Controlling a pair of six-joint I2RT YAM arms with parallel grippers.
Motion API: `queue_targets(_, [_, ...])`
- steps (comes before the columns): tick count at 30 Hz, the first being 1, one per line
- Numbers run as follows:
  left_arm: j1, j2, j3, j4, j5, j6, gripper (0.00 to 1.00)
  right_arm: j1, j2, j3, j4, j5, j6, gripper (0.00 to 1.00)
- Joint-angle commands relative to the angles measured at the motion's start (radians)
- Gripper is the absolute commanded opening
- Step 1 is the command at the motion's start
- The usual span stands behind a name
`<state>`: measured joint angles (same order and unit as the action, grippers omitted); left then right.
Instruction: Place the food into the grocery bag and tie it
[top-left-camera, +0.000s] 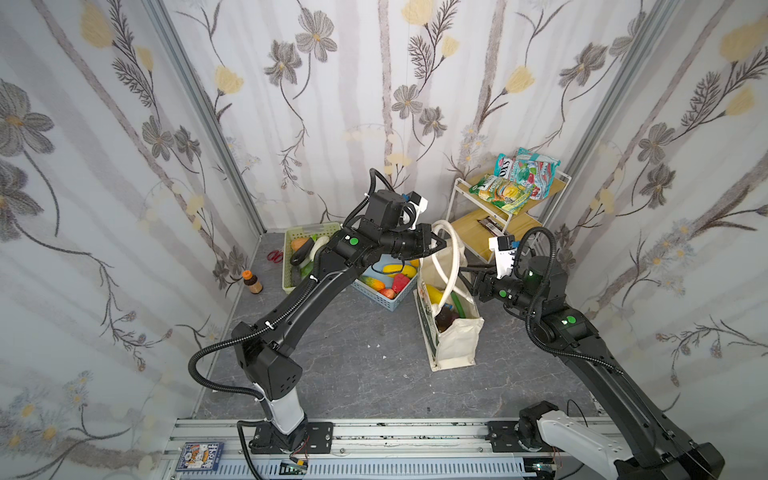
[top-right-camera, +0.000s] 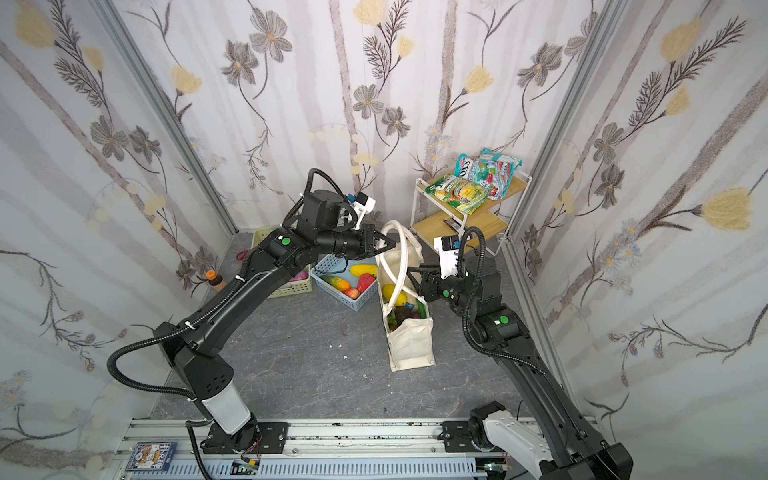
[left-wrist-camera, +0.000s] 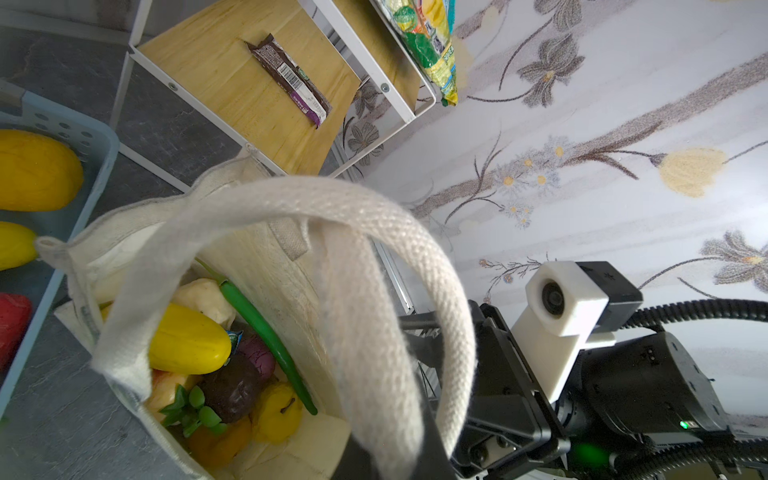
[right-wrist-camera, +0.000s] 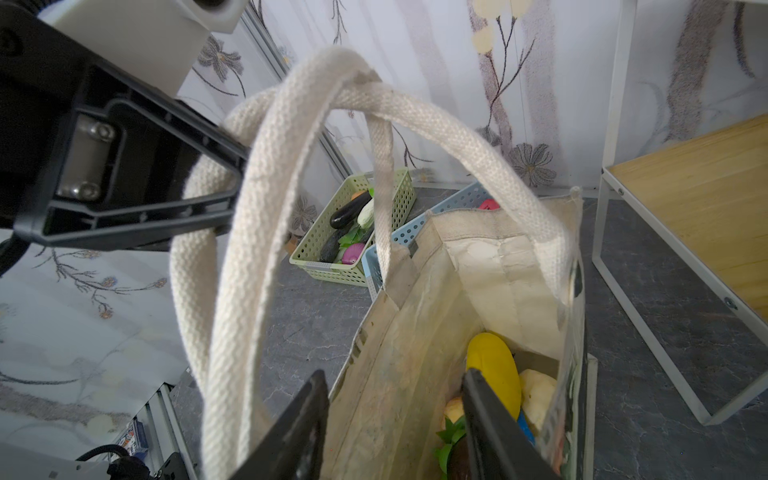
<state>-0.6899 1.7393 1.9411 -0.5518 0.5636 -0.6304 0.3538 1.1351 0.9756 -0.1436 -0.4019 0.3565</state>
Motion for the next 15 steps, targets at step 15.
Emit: queue_targets(15, [-0.025, 0.007, 0.061, -0.072, -0.037, 0.085, 0.03, 0.074, 0.092, 0.152, 0.019, 0.149, 0.062, 0.33])
